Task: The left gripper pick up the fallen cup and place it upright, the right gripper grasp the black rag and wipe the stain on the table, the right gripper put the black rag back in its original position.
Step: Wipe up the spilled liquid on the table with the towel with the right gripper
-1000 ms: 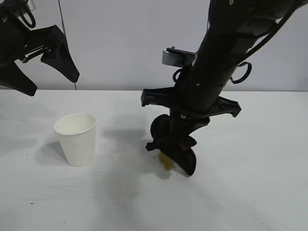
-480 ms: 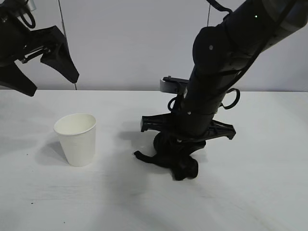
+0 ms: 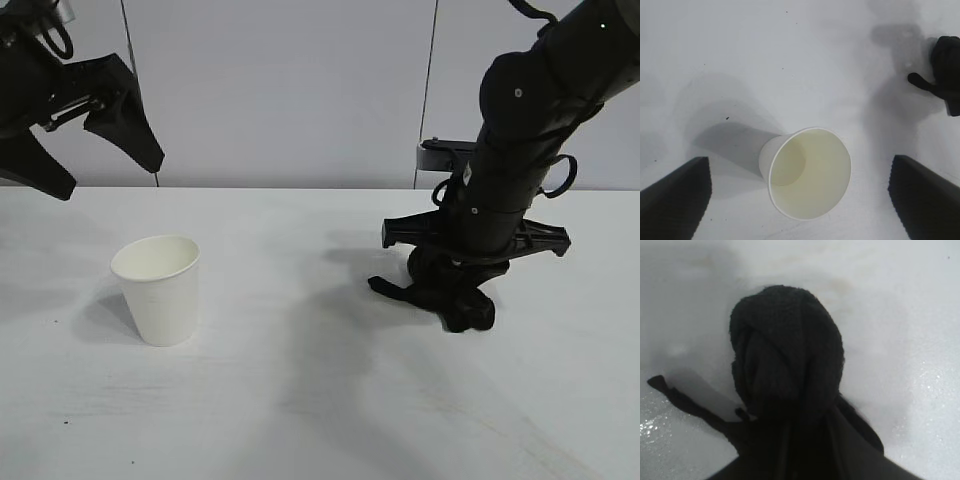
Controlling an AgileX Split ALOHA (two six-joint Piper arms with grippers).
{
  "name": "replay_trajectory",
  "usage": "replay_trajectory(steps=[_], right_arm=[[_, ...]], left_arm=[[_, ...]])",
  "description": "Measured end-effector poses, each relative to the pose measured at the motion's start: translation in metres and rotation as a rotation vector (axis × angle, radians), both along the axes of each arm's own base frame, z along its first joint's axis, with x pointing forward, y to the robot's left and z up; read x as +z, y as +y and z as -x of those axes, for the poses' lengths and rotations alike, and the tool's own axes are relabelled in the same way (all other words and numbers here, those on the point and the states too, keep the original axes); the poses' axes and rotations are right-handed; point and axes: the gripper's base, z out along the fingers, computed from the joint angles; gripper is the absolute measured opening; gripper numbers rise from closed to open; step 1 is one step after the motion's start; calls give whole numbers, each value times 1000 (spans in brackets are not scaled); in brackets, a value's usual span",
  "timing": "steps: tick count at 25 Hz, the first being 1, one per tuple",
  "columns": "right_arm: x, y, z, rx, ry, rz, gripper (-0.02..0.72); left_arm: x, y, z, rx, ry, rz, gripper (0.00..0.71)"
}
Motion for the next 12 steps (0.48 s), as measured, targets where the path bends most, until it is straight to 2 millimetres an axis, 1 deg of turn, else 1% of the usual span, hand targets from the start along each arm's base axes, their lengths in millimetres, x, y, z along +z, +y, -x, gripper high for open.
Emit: replay_trajectory(steps=[1, 3, 5, 7, 9, 12], right_arm=[[0, 11, 5, 22, 7, -11, 91], [0, 40, 18, 85, 23, -32, 91], [-1, 65, 33, 137, 37, -46, 91], [-1, 81, 44, 172, 45, -52, 91], [-1, 84, 46, 164, 46, -55, 91], [-1, 74, 40, 132, 43, -43, 91]], left_arm=[[0, 0, 0, 0, 0, 0, 694], [0, 0, 0, 0, 0, 0, 694], [0, 0, 0, 0, 0, 0, 694], [0, 0, 0, 0, 0, 0, 694], [0, 0, 0, 0, 0, 0, 694], [0, 0, 0, 0, 1, 0, 694]])
